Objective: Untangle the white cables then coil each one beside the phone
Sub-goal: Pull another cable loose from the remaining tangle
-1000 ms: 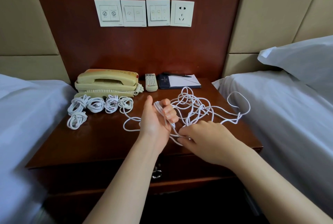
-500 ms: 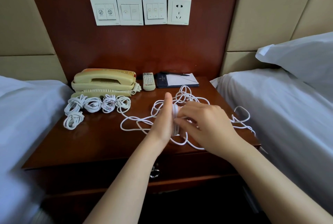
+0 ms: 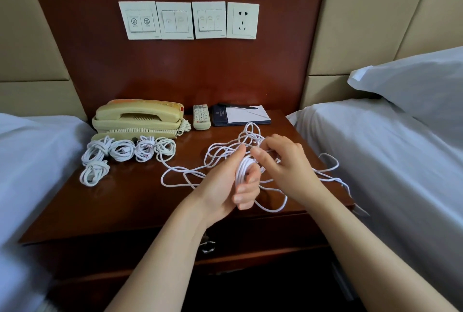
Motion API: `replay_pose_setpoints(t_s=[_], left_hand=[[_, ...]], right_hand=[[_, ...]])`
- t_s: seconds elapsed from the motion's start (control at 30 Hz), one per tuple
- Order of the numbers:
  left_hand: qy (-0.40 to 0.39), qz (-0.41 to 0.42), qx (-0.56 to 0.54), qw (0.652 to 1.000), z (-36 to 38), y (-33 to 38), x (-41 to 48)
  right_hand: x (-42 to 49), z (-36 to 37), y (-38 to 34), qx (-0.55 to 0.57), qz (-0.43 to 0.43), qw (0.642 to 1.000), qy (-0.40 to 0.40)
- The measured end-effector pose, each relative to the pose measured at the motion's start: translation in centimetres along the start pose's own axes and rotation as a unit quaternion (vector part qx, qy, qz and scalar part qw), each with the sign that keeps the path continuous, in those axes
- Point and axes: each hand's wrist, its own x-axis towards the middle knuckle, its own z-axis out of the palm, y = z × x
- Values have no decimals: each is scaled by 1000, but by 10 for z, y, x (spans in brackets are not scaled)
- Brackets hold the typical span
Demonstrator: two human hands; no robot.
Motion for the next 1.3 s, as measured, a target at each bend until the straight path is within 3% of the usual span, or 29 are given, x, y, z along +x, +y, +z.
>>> replay_pose_setpoints(t_s=[0.2,0.33,0.5,0.8,0.87,0.93,1.07,1.13,1.3], left_hand=[[46,67,-169,982,-9,7,-6],[126,121,-256,951,-19,12,-4],[226,145,-294,917,-36,14,-3],[300,170,-319,883,-45,19,-2],[309,159,-311,885,-43,18,0],[322,151,-263,897,-40,18,1],[350,116,-120,922,-36,14,9],[350,72,-89,930,-35,11,15],[331,42,-89,938,-28,8,20]], right_hand=[[-2,-17,23,6,98,995,16],[-3,-26,40,-78,124,989,17],[-3,-33,62,-64,130,989,10],[6,-24,86,-259,91,946,175],[12,-22,83,-214,121,947,207],[19,-22,76,-101,148,955,237],[33,-16,46,129,119,949,262],[36,-6,32,206,128,945,221],[30,15,13,241,124,959,82]])
